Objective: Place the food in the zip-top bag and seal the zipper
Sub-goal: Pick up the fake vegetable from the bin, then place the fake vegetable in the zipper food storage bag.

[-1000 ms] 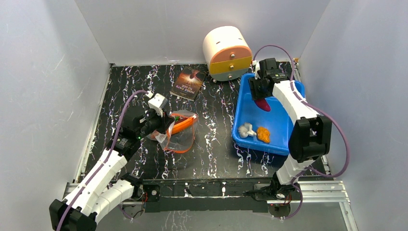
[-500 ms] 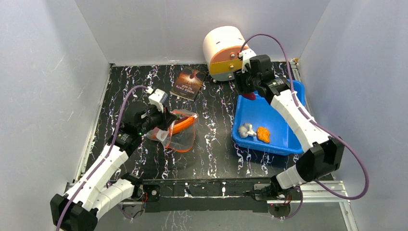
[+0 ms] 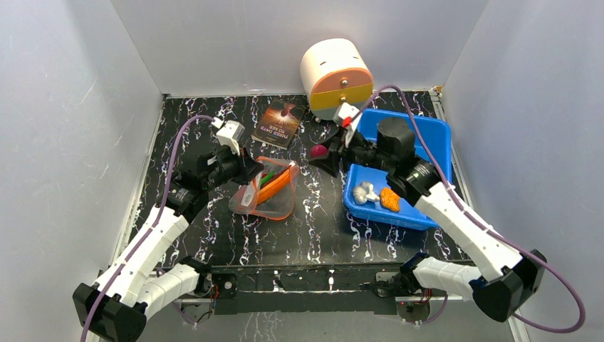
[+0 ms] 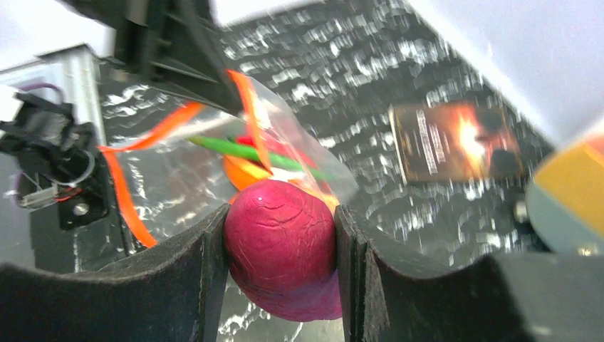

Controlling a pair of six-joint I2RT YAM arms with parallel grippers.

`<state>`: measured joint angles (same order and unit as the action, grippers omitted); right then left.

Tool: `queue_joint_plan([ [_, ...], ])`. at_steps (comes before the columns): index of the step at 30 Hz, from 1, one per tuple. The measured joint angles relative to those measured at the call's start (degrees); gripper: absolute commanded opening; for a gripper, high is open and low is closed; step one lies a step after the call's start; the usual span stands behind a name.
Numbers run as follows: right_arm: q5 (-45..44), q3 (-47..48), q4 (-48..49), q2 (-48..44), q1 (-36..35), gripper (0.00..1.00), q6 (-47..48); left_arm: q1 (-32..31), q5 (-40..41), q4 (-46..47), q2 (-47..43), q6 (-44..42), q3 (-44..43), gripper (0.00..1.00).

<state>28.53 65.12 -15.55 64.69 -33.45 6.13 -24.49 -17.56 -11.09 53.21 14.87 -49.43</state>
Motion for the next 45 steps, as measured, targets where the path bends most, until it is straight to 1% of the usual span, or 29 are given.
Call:
queue_joint_plan([
  [3, 7.02, -4.13, 7.41, -4.07, -0.37, 0.32, 0.15, 0.0, -0.94, -0.98, 1.22, 1.31, -1.75, 0.0],
  [7, 15.13, -9.97, 20.26, -7.28, -2.21, 0.34, -2.05, 0.0, -2.19, -0.98, 1.73, 2.95, -2.34, 0.0],
  [11, 19.39, -12.76, 27.91, -5.84, -4.85, 0.34, -2.25, 0.0, -3.28, -1.01, 1.73, 3.65, -2.34, 0.0],
  [16, 22.45, -12.96, 32.09, -0.57, -6.34, 0.34, -1.22, 0.0, -4.79, -1.07, 1.77, 4.26, -2.34, 0.0],
  [20, 24.02, -12.94, 33.81, 3.5, -7.21, 0.35, -0.81, 0.0, -6.08, -1.11, 1.88, 4.72, -2.34, 0.0],
  [25, 25.29, -12.83, 35.12, 6.4, -8.76, 0.36, -0.44, 0.0, -6.95, -1.16, 1.92, 4.92, -2.34, 0.0],
  [32, 25.16, -12.15, 35.93, 10.45, -9.88, 0.38, 0.96, 0.0, -7.5, -1.16, 1.92, 5.14, -2.34, 0.0],
  [35, 23.56, -11.39, 34.58, 11.91, -9.97, 0.38, 4.07, 0.0, -7.63, -1.18, 1.92, 5.07, -2.34, 0.0],
  [38, 20.96, -11.28, 33.22, 12.87, -9.94, 0.41, 8.22, 0.0, -7.98, -1.2, 1.9, 5.05, -2.34, 0.0],
  [43, 21.03, -10.62, 31.06, 15.96, -9.94, 0.43, 18.8, 0.0, -8.83, -1.2, 1.9, 4.83, -2.34, 0.0],
  [45, 21.11, -9.9, 29.49, 17.46, -9.94, 0.47, 22.82, 0.0, -9.14, -1.22, 1.9, 4.63, -2.34, 0.0],
])
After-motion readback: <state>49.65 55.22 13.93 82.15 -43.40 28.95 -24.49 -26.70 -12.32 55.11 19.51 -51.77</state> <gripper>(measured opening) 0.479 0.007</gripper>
